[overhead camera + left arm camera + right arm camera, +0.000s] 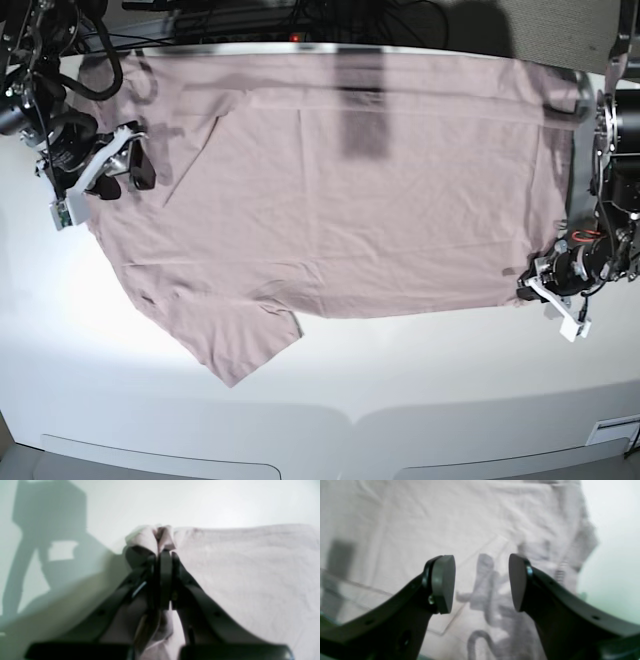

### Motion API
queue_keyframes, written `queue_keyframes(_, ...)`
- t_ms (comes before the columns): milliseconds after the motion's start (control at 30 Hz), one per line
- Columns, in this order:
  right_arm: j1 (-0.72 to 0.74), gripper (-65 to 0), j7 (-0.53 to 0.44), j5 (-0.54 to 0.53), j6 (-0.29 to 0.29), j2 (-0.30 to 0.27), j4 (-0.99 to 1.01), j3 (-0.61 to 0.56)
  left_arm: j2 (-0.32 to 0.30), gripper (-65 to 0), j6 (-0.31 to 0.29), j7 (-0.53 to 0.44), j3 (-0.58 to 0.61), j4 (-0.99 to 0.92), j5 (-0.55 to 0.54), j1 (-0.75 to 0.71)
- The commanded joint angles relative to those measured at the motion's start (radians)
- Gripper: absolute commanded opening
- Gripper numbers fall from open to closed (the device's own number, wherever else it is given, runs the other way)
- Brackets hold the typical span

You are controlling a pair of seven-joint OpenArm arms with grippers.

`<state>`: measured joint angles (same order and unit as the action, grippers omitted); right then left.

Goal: Fold the T-shirt properly
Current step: 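Move the right gripper along the shirt's other side to the hem corner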

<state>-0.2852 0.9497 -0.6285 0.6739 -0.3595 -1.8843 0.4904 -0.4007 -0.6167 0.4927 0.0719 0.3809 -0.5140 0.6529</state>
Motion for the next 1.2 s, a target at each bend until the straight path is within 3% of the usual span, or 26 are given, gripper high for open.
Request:
queue_keyframes(0, 0.034, -30.5, -0.026, -0.004, 0.0, -0.017, -0.008, 0.007, -0.012, -65.0, -0.006, -0.022, -0.001, 0.019, -0.003, 0.025)
queue_keyframes(300, 0.253, -30.5, -0.064, 0.137, 0.0, -0.017, 0.058, -0.016, -0.012, -65.0, -0.006, 0.013, -0.001, 0.137, 0.0, 0.025)
queue_keyframes(433, 0.317, -30.5, -0.161, 0.256, -0.001, -0.017, 0.192, -0.077, -0.012, -65.0, -0.006, 0.015, -0.001, 0.163, 0.001, 0.026)
queue_keyframes(600, 0.449, -30.4, -0.182, 0.332, -0.001, -0.018, 0.394, -0.161, -0.013, -65.0, -0.006, 0.015, -0.001, 0.163, 0.001, 0.025)
queue_keyframes(733, 0.575, -19.7, -0.183, 0.342, -0.001, -0.018, 0.531, -0.204, -0.012, -65.0, -0.006, 0.015, -0.001, 0.163, 0.001, 0.025)
queue_keyframes(800, 0.635, -17.5, -0.199, 0.343, -0.001, -0.022, 0.596, -0.214, -0.012, -65.0, -0.006, 0.016, -0.001, 0.163, 0.001, 0.025)
queue_keyframes(900, 0.716, -17.5, -0.223, 0.394, -0.001, -0.041, 0.692, -0.216, -0.013, -65.0, -0.006, 0.027, -0.001, 0.163, 0.0, 0.025)
queue_keyframes(1167, 0.85, -17.5, -0.228, 0.382, -0.001, -0.157, 0.959, -0.216, -0.012, -65.0, -0.006, 0.03, -0.001, 0.163, 0.0, 0.025)
